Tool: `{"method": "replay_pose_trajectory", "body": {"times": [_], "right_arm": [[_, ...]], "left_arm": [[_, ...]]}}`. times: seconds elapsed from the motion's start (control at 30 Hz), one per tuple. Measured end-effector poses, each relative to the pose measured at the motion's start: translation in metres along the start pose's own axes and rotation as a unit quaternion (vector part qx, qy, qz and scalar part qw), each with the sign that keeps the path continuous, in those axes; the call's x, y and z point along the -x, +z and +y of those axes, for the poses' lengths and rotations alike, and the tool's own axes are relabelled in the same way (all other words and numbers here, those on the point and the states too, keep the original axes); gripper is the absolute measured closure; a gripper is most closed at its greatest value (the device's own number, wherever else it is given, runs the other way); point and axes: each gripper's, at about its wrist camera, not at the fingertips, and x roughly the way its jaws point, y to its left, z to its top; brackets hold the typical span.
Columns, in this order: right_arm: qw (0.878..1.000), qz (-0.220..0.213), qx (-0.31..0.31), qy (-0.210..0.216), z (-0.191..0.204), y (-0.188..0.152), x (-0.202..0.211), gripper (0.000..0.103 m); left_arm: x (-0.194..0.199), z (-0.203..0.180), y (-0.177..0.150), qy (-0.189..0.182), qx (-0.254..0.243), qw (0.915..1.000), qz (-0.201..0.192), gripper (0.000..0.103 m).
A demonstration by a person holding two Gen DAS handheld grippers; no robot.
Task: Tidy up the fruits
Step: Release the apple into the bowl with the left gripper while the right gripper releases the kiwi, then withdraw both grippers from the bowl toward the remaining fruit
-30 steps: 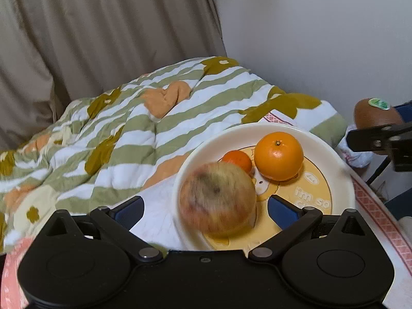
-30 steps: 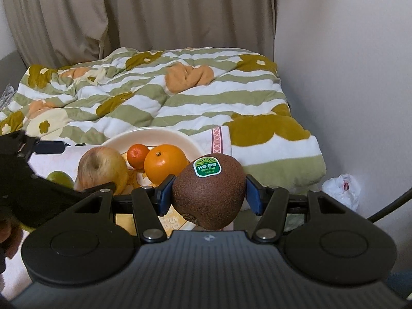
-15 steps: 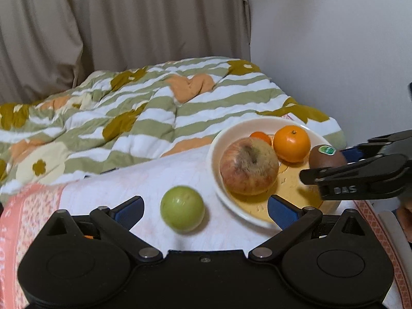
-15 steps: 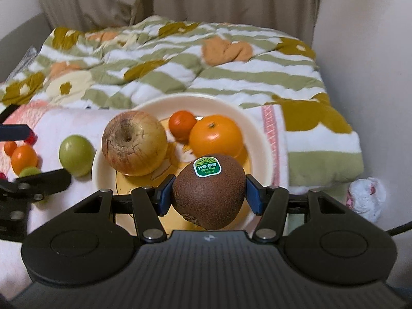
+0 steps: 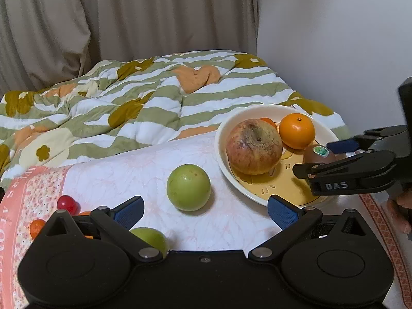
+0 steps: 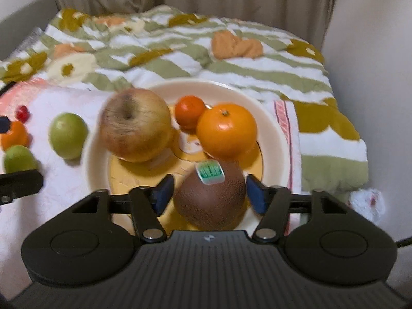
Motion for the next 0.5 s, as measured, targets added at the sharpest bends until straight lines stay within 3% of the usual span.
{"method": "replay_pose_trajectory", "body": {"times": [0.03, 0.5], "right_arm": [[1.0, -0.007, -0.001, -0.005, 0.0, 0.001, 0.004, 0.0], [0.999, -0.05, -0.016, -0.014, 0.002, -0.002, 0.076, 0.0]], "left_arm": [[0.002, 0.0, -0.001, 0.0, 0.002, 1.0, -0.001, 0.0], [0.05, 0.002, -0.01, 0.005, 0.039, 0.9987, -0.032, 0.0]]}}
